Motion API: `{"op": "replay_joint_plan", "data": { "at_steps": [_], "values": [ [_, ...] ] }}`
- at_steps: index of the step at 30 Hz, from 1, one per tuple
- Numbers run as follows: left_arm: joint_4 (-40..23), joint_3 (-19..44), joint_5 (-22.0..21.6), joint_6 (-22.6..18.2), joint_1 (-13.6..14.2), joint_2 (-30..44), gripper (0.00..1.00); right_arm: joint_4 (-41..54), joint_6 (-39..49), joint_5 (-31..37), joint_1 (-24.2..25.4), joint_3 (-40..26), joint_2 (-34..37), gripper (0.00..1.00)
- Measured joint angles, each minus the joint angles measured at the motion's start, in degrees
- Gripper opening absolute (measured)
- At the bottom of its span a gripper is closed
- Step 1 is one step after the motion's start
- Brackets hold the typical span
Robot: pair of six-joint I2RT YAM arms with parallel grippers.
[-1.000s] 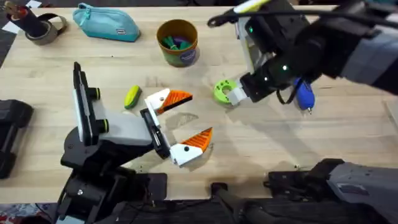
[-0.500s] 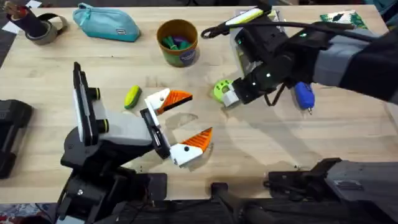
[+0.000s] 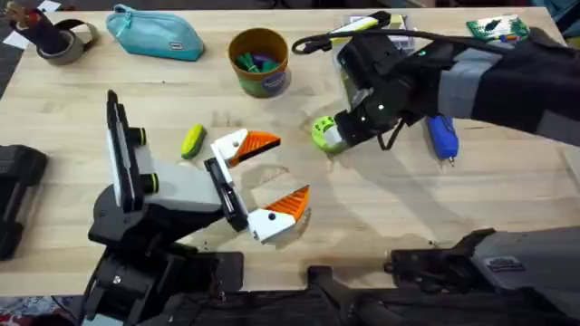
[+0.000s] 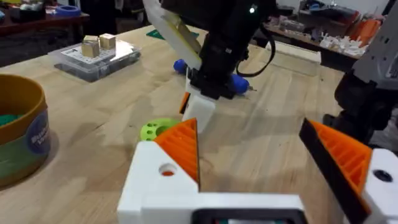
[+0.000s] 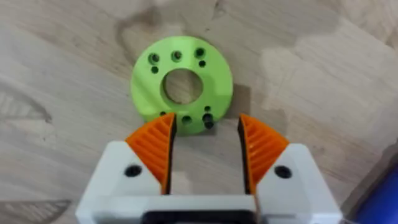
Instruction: Pick up the gripper from the table and insert it into the empty holder that is missing its gripper. Then pick up a screw, insert it into the mounting hole, and use the screwdriver to tighten it. Finally, clean up the table by picking up the vegetable and placing it into the bucket.
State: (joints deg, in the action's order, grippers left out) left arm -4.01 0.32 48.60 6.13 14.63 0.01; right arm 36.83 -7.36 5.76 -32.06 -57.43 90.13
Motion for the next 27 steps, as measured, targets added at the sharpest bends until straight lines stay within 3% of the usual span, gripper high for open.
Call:
{"op": "replay_joint_plan", "data": {
  "at_steps": [20,27],
  "values": [
    [0.02,0.0,0.0,0.0,0.0,0.0,0.992,-0.05,-0.17,0.0,0.22,0.0,0.0,0.276],
    [0.02,0.0,0.0,-0.02,0.0,0.0,0.992,-0.05,-0.17,0.0,0.22,0.0,0.02,0.263]
  ]
}}
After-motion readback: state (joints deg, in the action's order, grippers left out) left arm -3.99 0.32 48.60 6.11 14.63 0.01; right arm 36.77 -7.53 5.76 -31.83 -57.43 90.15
